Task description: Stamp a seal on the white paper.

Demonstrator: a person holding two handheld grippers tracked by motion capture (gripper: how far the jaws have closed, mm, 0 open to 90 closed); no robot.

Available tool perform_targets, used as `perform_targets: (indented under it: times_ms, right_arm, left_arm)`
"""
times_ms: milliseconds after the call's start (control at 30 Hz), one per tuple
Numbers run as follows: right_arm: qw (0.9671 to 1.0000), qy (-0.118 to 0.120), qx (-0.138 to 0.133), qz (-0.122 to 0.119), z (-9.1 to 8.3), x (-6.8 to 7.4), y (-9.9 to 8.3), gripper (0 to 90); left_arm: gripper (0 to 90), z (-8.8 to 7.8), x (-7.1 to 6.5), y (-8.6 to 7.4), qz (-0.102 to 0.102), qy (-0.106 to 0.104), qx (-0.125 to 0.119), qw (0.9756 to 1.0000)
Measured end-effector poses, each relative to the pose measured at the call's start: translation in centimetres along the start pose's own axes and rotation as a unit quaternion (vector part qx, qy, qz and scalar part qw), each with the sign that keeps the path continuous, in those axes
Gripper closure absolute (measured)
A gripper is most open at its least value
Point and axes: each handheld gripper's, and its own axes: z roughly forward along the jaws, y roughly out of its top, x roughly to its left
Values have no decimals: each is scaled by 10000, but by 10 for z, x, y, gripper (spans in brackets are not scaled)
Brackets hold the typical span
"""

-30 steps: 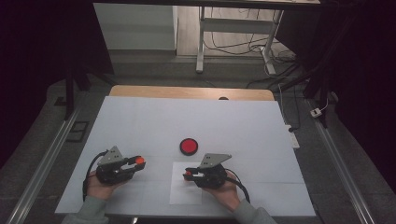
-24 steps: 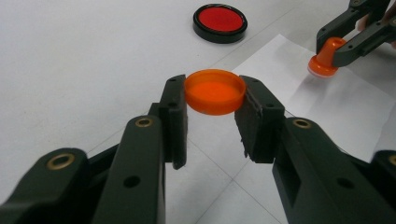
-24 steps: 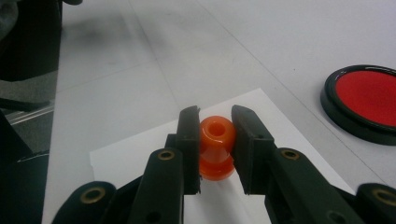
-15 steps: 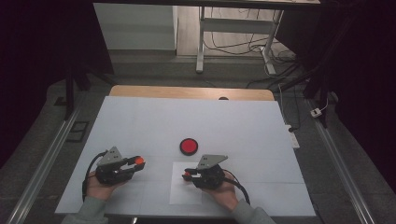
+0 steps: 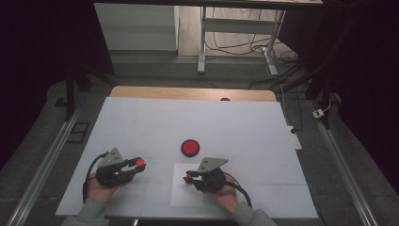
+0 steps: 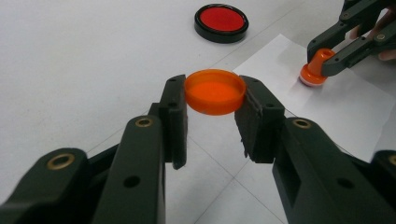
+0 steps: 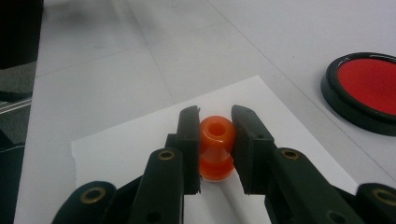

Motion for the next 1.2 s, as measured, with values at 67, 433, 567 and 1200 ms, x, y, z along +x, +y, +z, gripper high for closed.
perform_targets:
  times_ms: [67,433,567,1200]
  right_arm:
    - [10000,-19,43,-34,2,0,-1,736]
    - [9996,-152,66,-213,1,5,-4,739]
    - [9996,-178,30,-206,2,6,-5,739]
    - [9996,-203,18,-212,2,6,-7,741]
  left_arm:
    - [647,0,0,0,-8,9,-7,10000]
    - [648,-1,0,0,-11,8,-10,10000]
    - [647,-2,0,-1,-29,25,-24,10000]
    - [647,-3,0,-1,-43,25,-59,10000]
